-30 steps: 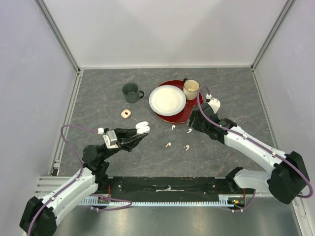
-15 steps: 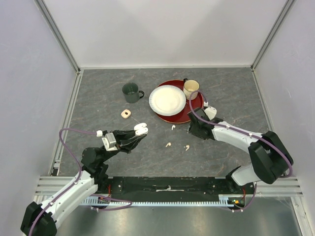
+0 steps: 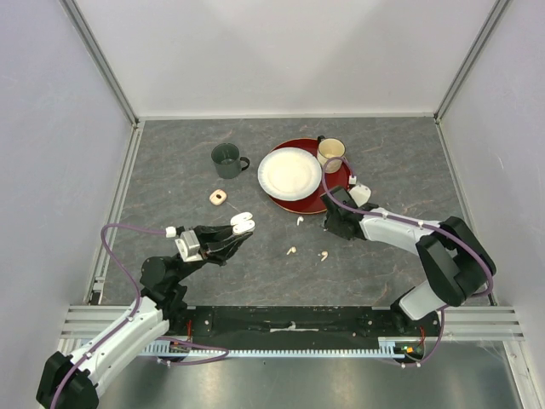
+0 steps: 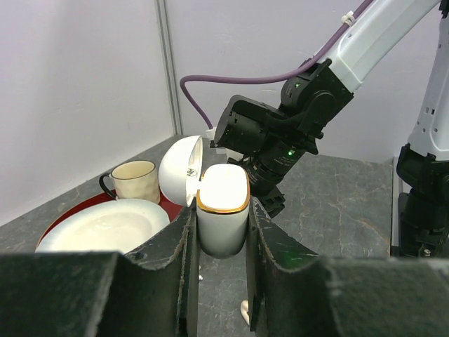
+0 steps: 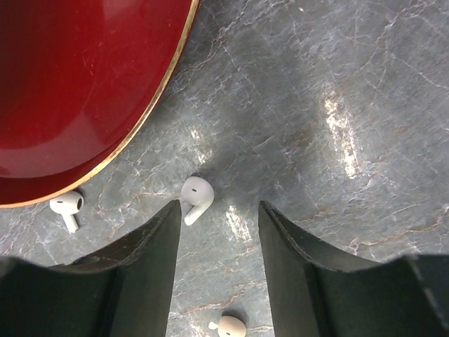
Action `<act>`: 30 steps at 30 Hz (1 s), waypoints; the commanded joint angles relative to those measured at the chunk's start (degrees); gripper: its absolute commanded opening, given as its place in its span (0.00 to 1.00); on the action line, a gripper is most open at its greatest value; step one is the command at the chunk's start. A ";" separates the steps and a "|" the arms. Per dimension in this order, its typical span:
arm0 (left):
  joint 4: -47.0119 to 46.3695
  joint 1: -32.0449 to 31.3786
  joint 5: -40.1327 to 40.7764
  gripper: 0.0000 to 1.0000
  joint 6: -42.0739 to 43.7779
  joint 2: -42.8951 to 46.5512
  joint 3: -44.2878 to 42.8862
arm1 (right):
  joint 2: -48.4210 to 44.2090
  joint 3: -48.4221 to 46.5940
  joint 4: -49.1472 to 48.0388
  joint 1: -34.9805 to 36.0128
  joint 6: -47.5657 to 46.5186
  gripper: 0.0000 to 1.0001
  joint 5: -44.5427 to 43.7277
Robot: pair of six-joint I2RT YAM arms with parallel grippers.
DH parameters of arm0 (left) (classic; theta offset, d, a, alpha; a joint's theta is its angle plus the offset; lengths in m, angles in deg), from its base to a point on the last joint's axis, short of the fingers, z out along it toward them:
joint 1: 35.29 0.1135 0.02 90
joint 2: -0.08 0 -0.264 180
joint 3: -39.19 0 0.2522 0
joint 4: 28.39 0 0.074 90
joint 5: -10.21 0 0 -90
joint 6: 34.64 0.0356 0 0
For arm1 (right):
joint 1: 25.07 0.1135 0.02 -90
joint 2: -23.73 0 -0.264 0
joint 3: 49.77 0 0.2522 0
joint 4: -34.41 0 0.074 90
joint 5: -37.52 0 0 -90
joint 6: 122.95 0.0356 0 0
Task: Insert the wireless bluetooth earbuds into the charging case
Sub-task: Pick up the earbud from the center of the board.
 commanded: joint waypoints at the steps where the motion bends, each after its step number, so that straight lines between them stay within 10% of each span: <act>1: -1.22 -0.10 1.38 0.02 1.94 -0.13 0.94 | 1.18 -2.36 -1.87 -0.18 -0.32 0.54 -2.80; 30: -2.81 -0.10 1.38 0.02 0.80 -1.98 1.11 | 3.82 -2.27 -3.89 -0.09 -5.68 0.30 0.27</act>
